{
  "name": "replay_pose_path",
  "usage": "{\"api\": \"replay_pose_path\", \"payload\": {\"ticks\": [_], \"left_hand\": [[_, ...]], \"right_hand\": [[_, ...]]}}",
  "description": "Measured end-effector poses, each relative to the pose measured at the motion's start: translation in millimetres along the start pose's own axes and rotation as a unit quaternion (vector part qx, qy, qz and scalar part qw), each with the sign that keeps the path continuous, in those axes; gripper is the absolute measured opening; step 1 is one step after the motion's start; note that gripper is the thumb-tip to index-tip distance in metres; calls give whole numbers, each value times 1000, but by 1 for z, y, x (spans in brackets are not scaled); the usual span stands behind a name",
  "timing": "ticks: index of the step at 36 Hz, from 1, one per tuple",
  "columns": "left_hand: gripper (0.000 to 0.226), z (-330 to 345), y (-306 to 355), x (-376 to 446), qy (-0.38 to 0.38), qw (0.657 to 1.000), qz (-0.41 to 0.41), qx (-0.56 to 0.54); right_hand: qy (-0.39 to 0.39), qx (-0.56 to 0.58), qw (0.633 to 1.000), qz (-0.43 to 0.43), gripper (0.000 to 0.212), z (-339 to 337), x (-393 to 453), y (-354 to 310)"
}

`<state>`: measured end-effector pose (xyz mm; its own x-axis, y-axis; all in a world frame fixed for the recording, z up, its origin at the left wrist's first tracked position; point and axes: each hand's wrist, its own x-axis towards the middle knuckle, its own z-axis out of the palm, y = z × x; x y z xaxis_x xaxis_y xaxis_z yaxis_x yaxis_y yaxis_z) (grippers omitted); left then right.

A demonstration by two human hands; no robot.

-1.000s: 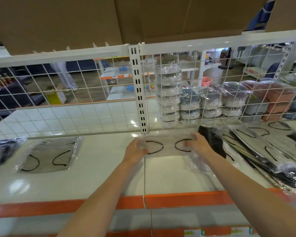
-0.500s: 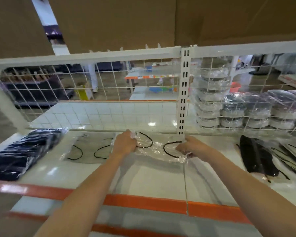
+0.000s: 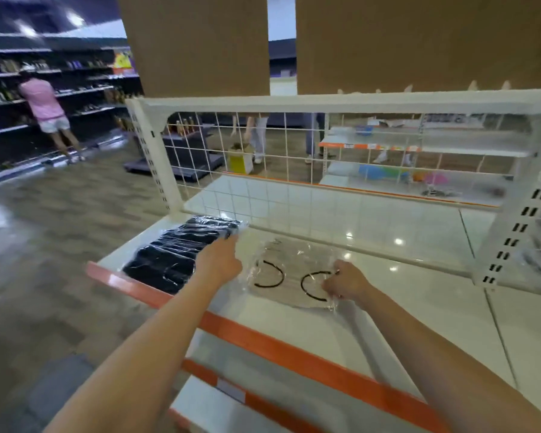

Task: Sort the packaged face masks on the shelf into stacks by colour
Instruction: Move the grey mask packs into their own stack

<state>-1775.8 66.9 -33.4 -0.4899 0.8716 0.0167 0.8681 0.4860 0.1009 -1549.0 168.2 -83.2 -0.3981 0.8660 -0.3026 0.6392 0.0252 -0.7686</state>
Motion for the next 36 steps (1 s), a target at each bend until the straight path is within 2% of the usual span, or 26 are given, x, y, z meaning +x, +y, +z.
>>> {"api": "replay_pose_path", "payload": {"ticks": [2, 5, 11, 19, 26, 36], "left_hand": [[52, 2, -14, 4, -7, 1000, 2, 21], [36, 5, -23, 8, -30, 999, 6, 27], [23, 9, -16, 18, -78, 994, 69, 38], [27, 14, 44, 23, -79, 986, 135, 59], [29, 26, 132, 5, -70, 968, 226, 83], [28, 48, 262, -38, -95, 944, 314, 23]], "right_hand": [[12, -93, 995, 23, 20, 13, 4, -3], [39, -172, 984, 36, 59, 27, 9, 0], [70, -217, 970, 83, 69, 26, 7, -6], [88, -236, 966, 61, 61, -14, -8, 13], [104, -292, 948, 67, 42, -64, -51, 57], [138, -288, 939, 131, 44, -160, -123, 140]]}}
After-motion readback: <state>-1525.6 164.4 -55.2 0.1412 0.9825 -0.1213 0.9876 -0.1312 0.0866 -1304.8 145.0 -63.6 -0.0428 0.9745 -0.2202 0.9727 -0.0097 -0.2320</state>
